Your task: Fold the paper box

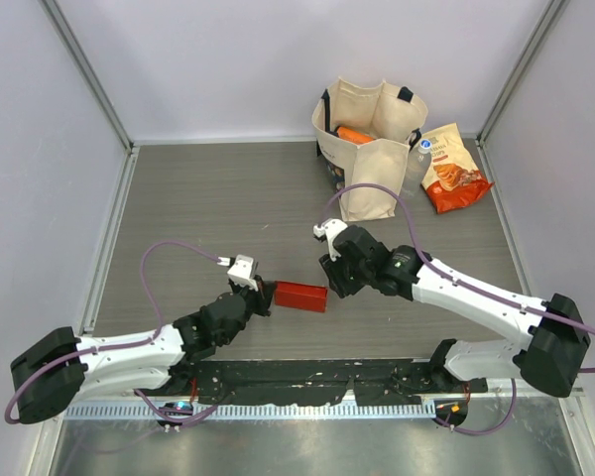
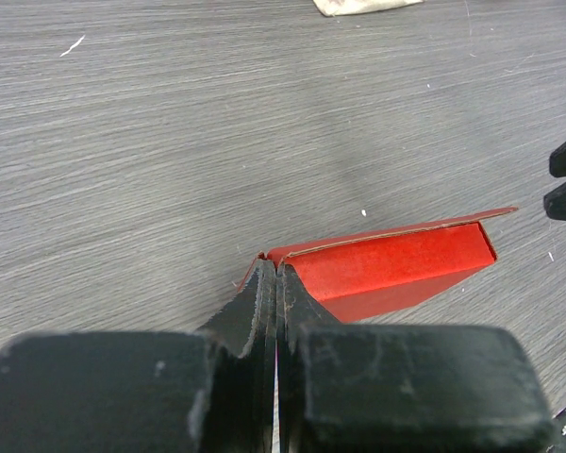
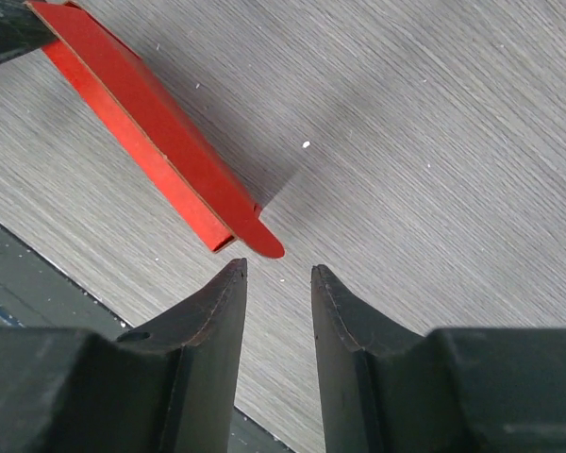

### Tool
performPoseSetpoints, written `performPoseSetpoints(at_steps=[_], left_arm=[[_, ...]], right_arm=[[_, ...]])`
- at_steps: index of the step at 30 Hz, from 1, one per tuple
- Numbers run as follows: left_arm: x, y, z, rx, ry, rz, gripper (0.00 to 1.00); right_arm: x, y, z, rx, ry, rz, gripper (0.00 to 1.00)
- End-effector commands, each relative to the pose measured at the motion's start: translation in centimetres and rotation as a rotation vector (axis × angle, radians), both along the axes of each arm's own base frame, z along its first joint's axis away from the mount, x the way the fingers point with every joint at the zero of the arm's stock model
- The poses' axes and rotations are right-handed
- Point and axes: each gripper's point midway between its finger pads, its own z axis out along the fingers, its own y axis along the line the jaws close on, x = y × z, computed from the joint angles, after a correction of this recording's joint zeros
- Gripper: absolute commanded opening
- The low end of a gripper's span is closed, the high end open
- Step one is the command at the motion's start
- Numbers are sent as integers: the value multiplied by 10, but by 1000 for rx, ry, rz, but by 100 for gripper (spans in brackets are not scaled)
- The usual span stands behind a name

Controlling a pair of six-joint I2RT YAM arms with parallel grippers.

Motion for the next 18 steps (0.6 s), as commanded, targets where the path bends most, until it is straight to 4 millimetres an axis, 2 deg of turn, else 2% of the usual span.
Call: performPoseSetpoints(at_steps=[1, 13, 18], left_arm=[[-6, 4, -10, 51, 33, -10, 0], [-6, 3, -10, 52, 37, -15, 0], [-6, 2, -9, 48, 36, -12, 0]], right_arm=[[14, 8, 2, -1, -65, 19, 39], [6, 17, -8, -18, -52, 98, 40], [-3, 21, 0, 14, -54, 126, 43]])
